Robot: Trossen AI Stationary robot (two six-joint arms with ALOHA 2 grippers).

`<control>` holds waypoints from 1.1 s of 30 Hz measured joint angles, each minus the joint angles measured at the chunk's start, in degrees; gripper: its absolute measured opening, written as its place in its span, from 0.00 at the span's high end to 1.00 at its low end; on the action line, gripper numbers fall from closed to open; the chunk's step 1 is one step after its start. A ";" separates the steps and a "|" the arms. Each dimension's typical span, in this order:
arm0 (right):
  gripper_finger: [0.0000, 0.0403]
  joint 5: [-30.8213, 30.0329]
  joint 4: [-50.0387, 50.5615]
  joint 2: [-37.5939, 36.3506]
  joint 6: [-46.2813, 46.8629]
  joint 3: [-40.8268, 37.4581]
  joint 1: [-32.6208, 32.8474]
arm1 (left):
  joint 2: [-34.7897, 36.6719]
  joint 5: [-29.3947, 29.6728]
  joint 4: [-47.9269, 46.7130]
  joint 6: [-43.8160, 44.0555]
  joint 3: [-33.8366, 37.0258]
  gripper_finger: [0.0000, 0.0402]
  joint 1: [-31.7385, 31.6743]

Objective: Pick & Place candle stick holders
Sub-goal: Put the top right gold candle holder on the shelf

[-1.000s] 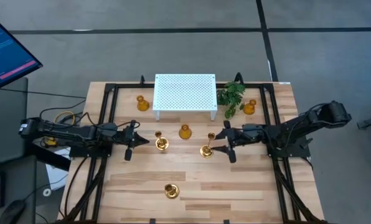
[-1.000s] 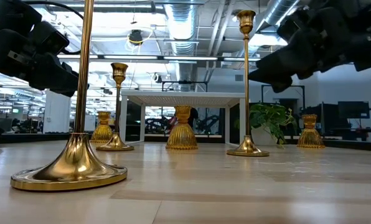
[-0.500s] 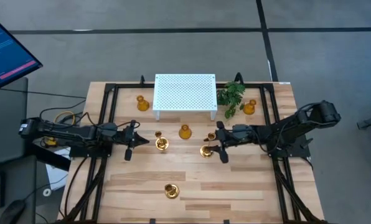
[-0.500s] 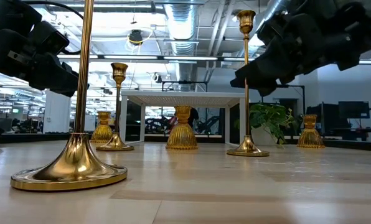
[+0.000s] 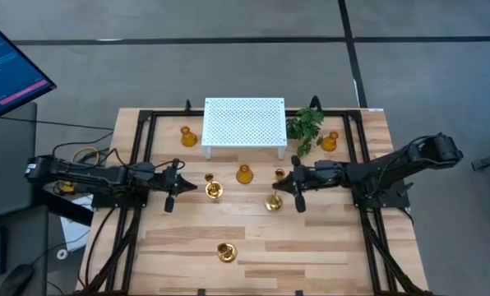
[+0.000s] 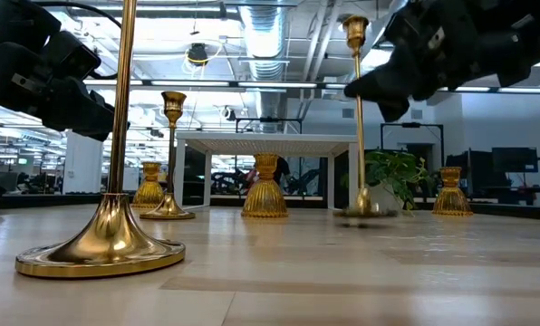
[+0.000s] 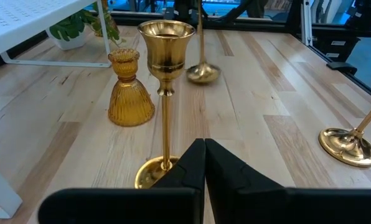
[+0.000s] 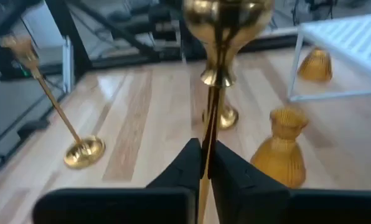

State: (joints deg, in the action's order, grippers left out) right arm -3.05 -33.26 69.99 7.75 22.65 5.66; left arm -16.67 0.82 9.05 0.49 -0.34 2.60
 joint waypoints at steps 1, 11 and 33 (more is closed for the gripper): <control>0.98 0.03 -0.09 -0.99 -0.38 0.00 -0.15 | 0.00 0.00 0.01 0.00 -0.01 0.98 0.00; 0.98 1.94 18.19 -7.71 -3.99 11.55 -3.71 | 0.00 0.00 0.01 0.00 0.00 0.98 0.00; 0.99 28.76 28.26 13.58 -12.83 44.06 -31.88 | 0.00 0.00 0.01 1.51 0.00 0.98 0.01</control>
State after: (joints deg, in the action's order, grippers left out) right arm 25.71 -5.00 83.57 -5.08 66.72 -26.23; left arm -16.67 0.82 9.06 2.00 -0.34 2.61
